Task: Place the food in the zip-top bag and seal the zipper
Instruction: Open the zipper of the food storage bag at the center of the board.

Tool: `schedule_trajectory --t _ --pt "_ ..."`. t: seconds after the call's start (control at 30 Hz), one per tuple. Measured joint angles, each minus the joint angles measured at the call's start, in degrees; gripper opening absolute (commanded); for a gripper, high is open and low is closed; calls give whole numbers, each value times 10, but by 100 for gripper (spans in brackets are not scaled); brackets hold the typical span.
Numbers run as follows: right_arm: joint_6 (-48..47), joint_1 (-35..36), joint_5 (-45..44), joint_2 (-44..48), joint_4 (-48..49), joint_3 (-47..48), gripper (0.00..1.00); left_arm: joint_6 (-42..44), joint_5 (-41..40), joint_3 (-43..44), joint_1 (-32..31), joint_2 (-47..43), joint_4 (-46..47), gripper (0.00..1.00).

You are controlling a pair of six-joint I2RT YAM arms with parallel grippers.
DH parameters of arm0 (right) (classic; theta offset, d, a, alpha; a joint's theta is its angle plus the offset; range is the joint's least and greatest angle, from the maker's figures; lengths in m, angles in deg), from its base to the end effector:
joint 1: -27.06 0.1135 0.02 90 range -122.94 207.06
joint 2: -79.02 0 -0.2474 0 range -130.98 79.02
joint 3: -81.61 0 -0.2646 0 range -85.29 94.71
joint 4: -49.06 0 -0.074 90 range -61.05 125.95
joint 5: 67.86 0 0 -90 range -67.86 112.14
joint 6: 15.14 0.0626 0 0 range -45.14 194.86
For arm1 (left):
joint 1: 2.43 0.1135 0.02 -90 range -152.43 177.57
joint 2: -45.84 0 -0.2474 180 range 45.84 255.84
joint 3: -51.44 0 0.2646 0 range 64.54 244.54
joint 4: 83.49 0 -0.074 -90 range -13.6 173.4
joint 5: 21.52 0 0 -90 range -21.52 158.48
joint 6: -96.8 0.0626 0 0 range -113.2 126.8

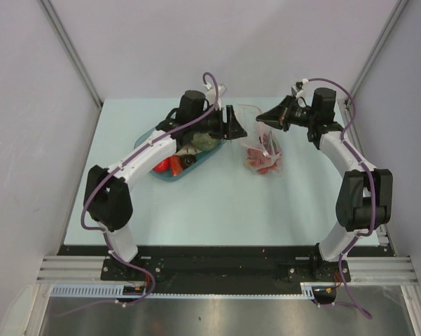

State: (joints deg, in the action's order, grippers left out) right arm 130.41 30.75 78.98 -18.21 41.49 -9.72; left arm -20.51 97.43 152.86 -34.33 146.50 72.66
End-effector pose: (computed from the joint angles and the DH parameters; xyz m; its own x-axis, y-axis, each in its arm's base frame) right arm 0.4125 0.0791 0.2895 -0.8476 0.3973 -0.3516 -0.2453 0.2942 0.9237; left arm 0.3650 -0.2629 0.3096 -0.6814 -0.0487 -0.7303 0.5940 0.5461 -0.5907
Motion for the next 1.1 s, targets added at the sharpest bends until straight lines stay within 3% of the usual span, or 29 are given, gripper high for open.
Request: schedule_trajectory --t 0.07,0.2,0.3,0.5,0.8,0.83,0.87,0.93,0.97,1.1 --pt "2 0 0 0 5 0 0 -10 -7 19 -7 17 -25 60" --pt "3 -3 0 0 7 0 0 -14 -29 42 -16 30 -66 31" --pt "-9 -10 2 0 -6 3 0 -6 -47 53 -17 30 -97 0" --pt "-108 -49 -9 3 -127 41 0 51 -79 70 3 30 -171 0" --pt "-393 -87 -83 30 -388 141 0 175 -172 124 50 31 -253 0" --pt "-428 -86 -91 32 -417 158 0 188 -178 129 50 31 -254 0" --pt "-448 -84 -97 33 -433 166 0 198 -179 133 49 31 -254 8" --pt "-490 -77 -110 36 -465 179 0 212 -170 135 49 30 -252 33" --pt "-504 -72 -115 39 -475 180 0 215 -157 135 49 30 -247 57" --pt "-527 -38 -130 45 -485 174 0 196 -106 133 41 30 -205 74"
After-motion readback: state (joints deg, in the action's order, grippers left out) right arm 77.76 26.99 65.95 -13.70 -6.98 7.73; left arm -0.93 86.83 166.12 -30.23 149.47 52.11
